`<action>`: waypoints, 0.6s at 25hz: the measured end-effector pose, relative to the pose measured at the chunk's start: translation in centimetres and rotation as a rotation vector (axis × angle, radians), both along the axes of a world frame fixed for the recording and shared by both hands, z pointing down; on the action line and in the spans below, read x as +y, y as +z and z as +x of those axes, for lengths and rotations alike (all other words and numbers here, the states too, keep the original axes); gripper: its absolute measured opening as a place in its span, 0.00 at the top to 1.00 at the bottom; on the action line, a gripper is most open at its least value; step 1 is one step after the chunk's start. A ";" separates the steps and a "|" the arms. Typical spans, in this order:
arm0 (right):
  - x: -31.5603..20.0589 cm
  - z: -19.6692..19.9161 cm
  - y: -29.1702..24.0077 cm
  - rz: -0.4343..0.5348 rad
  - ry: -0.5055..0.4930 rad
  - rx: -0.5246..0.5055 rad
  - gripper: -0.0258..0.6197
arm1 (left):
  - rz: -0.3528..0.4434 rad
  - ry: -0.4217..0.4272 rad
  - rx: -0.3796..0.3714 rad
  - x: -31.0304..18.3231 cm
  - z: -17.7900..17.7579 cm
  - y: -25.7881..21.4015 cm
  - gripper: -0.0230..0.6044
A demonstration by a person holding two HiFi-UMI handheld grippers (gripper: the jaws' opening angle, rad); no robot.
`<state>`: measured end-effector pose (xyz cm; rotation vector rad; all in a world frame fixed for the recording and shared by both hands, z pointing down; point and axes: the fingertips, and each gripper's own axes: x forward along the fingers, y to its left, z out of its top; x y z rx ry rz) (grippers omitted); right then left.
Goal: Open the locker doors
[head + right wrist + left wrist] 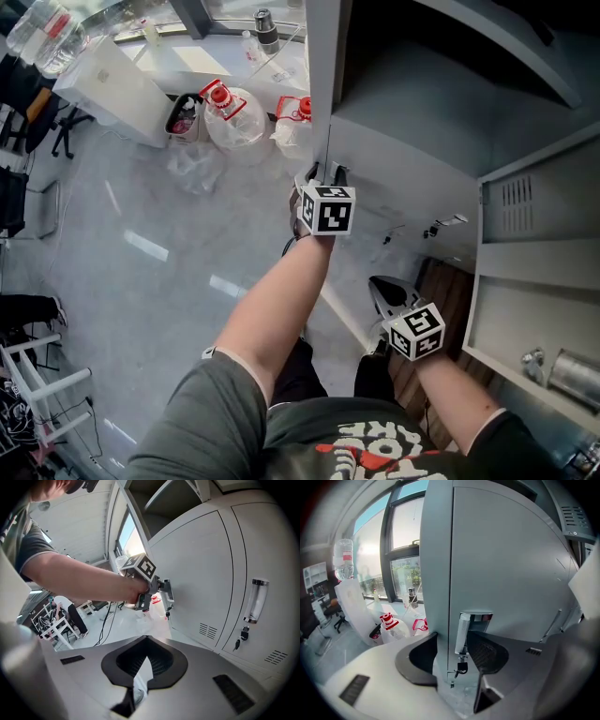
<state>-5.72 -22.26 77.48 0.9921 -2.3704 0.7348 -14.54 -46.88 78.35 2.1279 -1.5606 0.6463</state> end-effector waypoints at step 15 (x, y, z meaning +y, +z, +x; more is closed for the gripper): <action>1.3 0.9 -0.2 -0.007 -0.005 0.003 0.91 | -0.059 -0.094 0.126 1.8 -1.7 0.3 0.49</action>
